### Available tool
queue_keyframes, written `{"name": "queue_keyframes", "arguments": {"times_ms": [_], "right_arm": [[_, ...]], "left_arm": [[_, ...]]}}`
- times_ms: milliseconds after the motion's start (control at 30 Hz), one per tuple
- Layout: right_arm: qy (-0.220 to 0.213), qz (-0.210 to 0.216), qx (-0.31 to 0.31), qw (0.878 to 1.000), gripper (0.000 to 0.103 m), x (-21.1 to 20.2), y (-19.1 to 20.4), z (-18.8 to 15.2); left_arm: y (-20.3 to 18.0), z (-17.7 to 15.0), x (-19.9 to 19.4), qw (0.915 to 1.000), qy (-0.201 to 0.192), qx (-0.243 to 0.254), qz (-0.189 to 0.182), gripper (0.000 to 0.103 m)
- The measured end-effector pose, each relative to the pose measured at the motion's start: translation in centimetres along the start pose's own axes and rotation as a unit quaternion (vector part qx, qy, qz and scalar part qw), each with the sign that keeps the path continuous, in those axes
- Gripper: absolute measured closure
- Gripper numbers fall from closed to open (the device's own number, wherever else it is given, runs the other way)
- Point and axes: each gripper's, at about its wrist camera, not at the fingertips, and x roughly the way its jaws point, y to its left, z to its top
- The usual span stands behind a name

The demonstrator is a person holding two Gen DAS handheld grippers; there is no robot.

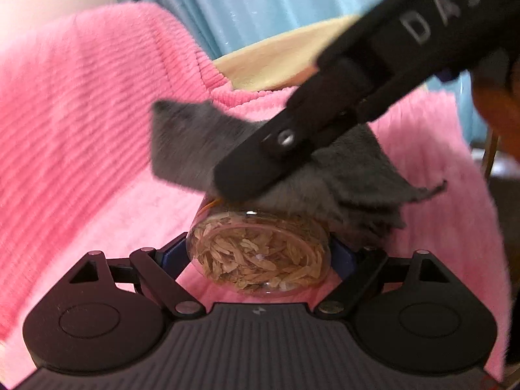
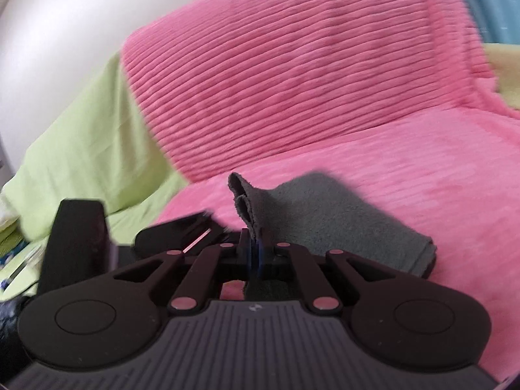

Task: Clean container
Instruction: 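Wipe the cloth over the jar's side and base with the right gripper, then rotate the jar with the left gripper while the right gripper rubs the label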

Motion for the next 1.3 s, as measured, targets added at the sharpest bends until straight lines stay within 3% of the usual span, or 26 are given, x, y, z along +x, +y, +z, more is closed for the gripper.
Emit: {"name": "queue_keyframes", "arguments": {"times_ms": [67, 167, 267, 367, 433, 467, 533, 600, 667, 833, 933, 1033, 1100, 1200, 1300], "right_arm": [[-0.009, -0.006, 0.014, 1.000, 0.102, 0.0, -0.8, 0.3], [-0.040, -0.059, 0.048, 0.996, 0.102, -0.1, -2.4, 0.6], [-0.054, -0.070, 0.071, 0.994, 0.102, -0.2, -3.5, 0.5], [-0.055, -0.067, 0.074, 0.994, 0.102, -0.3, -3.5, 0.3], [-0.053, -0.068, 0.068, 0.994, 0.102, -0.4, -3.5, 0.4], [-0.052, -0.067, 0.068, 0.994, 0.102, -0.4, -3.5, 0.4], [-0.052, -0.067, 0.071, 0.994, 0.102, -0.4, -3.5, 0.4], [-0.050, -0.071, 0.064, 0.994, 0.102, -0.5, -3.3, 0.6], [-0.039, -0.082, 0.015, 0.996, 0.100, -0.7, -1.8, 0.6], [-0.014, -0.020, -0.006, 1.000, 0.100, -0.3, 0.3, 0.0], [-0.021, -0.032, 0.000, 0.999, 0.102, -0.2, -0.6, 0.5], [-0.050, -0.086, 0.033, 0.994, 0.102, -0.7, -2.3, 1.0], [-0.055, -0.100, 0.044, 0.992, 0.102, -1.0, -2.7, 1.0], [-0.039, -0.080, 0.024, 0.996, 0.100, -1.0, -1.5, 0.8], [-0.017, -0.016, 0.024, 0.999, 0.100, -0.5, -0.2, 0.3]], "left_arm": [[-0.3, 0.1, 0.1, 0.9999, 0.000, 0.012, 0.007, 0.017], [-0.1, 0.3, 0.1, 1.0000, 0.000, 0.004, 0.002, 0.017], [1.8, 0.5, -0.1, 0.9963, -0.001, -0.074, -0.044, 0.016], [4.7, 0.2, -0.2, 0.9770, -0.014, -0.189, -0.098, 0.016], [5.9, -0.3, 0.1, 0.9632, -0.015, -0.239, -0.122, 0.017], [6.0, -0.4, 0.3, 0.9608, -0.015, -0.246, -0.127, 0.018], [5.7, -0.5, 0.4, 0.9639, -0.013, -0.235, -0.124, 0.018], [4.9, -0.1, 0.3, 0.9731, -0.013, -0.202, -0.109, 0.018], [4.0, 0.2, 0.0, 0.9830, -0.015, -0.161, -0.088, 0.018], [1.5, 0.6, -0.3, 0.9967, -0.017, -0.068, -0.041, 0.018], [0.4, 0.9, -0.4, 0.9991, -0.019, -0.031, -0.023, 0.018], [-0.3, 1.0, -0.4, 0.9996, -0.021, -0.008, -0.014, 0.018], [-0.7, 1.0, -0.5, 0.9997, -0.023, 0.004, -0.010, 0.018], [-0.6, 0.8, -0.5, 0.9997, -0.023, 0.001, -0.011, 0.018], [-0.4, 0.5, -0.1, 0.9997, -0.020, -0.005, -0.014, 0.018]]}}
